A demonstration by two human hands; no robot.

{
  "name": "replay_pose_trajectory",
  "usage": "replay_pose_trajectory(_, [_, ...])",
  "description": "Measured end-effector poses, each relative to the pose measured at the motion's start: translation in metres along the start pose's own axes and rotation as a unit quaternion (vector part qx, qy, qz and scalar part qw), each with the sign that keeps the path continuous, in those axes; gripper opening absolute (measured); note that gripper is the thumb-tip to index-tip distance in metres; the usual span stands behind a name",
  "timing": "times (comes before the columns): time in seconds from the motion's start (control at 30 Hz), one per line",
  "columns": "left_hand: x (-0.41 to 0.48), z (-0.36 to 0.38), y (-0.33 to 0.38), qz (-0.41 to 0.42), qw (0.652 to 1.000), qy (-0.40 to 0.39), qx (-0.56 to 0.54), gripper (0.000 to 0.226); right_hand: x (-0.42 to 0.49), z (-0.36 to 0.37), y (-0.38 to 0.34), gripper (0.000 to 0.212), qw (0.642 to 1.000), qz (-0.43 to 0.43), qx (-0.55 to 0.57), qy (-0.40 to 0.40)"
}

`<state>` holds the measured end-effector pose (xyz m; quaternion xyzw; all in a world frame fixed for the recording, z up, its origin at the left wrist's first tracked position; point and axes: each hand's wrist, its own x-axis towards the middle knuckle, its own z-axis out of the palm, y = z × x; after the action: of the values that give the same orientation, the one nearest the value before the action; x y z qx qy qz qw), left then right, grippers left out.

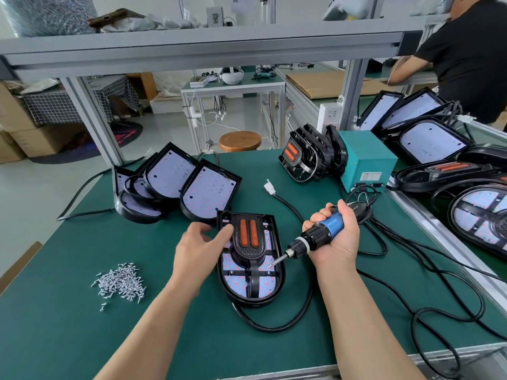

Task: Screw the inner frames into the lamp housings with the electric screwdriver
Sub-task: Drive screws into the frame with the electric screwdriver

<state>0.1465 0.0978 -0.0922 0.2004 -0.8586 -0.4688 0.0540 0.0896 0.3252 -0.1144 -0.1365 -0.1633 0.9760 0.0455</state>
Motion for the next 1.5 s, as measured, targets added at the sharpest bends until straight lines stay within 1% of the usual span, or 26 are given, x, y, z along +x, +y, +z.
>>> replay_pose_trajectory(0.07, [0.003,0.002,-0.003,-0.018,0.996,-0.063,-0.052,0.055,-0.002,0.001,-0.001,0.021,1.0,-0.004,-0.001,0.0])
replay_pose_trajectory(0.17, [0.005,0.007,0.0,-0.02,0.976,-0.176,-0.129,0.061,-0.005,0.008,-0.005,0.02,1.0,-0.025,-0.011,-0.003])
replay_pose_trajectory(0.2, [0.005,0.01,0.002,-0.021,0.969,-0.2,-0.144,0.062,-0.005,0.013,-0.006,0.021,0.999,-0.033,-0.017,-0.004])
replay_pose_trajectory(0.27, [0.008,0.013,0.002,-0.026,0.961,-0.222,-0.165,0.066,-0.005,0.031,-0.008,0.021,0.998,-0.052,-0.039,-0.004])
replay_pose_trajectory(0.37, [0.01,0.015,-0.001,-0.024,0.956,-0.228,-0.184,0.075,0.0,0.067,-0.007,0.017,0.992,-0.106,-0.075,-0.004])
replay_pose_trajectory(0.43, [0.011,0.016,-0.003,-0.023,0.955,-0.229,-0.19,0.077,0.005,0.09,-0.005,0.013,0.984,-0.147,-0.1,-0.012])
replay_pose_trajectory(0.53, [0.01,0.018,-0.003,-0.021,0.954,-0.23,-0.192,0.073,0.012,0.119,0.006,0.02,0.965,-0.2,-0.167,-0.02])
replay_pose_trajectory(0.63, [0.01,0.018,-0.004,-0.025,0.95,-0.235,-0.202,0.065,0.016,0.138,0.023,0.021,0.946,-0.234,-0.218,-0.049])
replay_pose_trajectory(0.73, [0.01,0.016,-0.004,-0.026,0.949,-0.238,-0.204,0.061,0.017,0.147,0.039,0.02,0.93,-0.246,-0.26,-0.08])
replay_pose_trajectory(0.87, [0.011,0.015,-0.003,-0.025,0.95,-0.239,-0.201,0.06,0.02,0.15,0.05,0.022,0.918,-0.244,-0.296,-0.1])
replay_pose_trajectory(1.17, [0.011,0.015,-0.003,-0.022,0.954,-0.233,-0.19,0.071,0.021,0.146,0.061,0.023,0.905,-0.242,-0.32,-0.142])
replay_pose_trajectory(1.43, [0.012,0.013,-0.003,-0.022,0.952,-0.237,-0.194,0.065,0.019,0.147,0.065,0.022,0.899,-0.248,-0.325,-0.156])
replay_pose_trajectory(1.5, [0.012,0.012,-0.002,-0.021,0.95,-0.239,-0.2,0.061,0.017,0.149,0.065,0.022,0.895,-0.25,-0.33,-0.167])
